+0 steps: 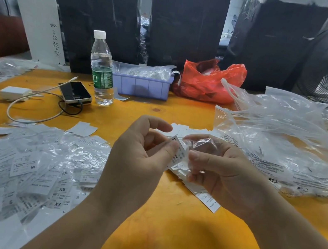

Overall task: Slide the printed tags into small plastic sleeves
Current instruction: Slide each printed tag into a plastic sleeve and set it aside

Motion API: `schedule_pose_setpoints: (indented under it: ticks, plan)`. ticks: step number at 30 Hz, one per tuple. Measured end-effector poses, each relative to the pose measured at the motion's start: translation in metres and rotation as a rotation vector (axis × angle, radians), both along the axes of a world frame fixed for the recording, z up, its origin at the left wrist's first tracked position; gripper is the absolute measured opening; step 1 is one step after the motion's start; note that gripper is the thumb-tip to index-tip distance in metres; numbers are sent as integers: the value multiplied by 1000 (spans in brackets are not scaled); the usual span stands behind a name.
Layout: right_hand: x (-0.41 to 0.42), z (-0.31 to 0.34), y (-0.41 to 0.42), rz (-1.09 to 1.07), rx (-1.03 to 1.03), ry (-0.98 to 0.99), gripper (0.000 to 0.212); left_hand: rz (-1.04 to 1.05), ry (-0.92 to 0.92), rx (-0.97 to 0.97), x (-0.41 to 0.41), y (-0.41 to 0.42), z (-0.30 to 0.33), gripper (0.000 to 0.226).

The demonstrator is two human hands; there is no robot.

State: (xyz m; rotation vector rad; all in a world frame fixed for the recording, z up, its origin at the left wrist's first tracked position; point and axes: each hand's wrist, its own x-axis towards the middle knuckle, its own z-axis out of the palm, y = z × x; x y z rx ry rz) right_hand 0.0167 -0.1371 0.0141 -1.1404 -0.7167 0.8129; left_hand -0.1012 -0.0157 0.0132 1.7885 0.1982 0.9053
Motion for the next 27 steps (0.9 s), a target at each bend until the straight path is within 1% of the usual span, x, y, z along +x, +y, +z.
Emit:
schedule_pose_setpoints:
  ticks: [5,9,13,18,27]
  plan:
    - [0,2,-1,7,11,15,38,55,-12,103,0,-2,-1,22]
    - [-2,2,-1,22,24,27,41,62,-11,116,0,-3,-2,23]
    - [-3,2,-1,36,25,13,37,28,4,87,-1,-3,-2,21]
    - [-2,2,-2,27,11,-23,35,-51,68,11,0,0,-2,20]
    - [-3,4,-4,0,-5,-106,32,-110,145,-42,1,4,-3,25]
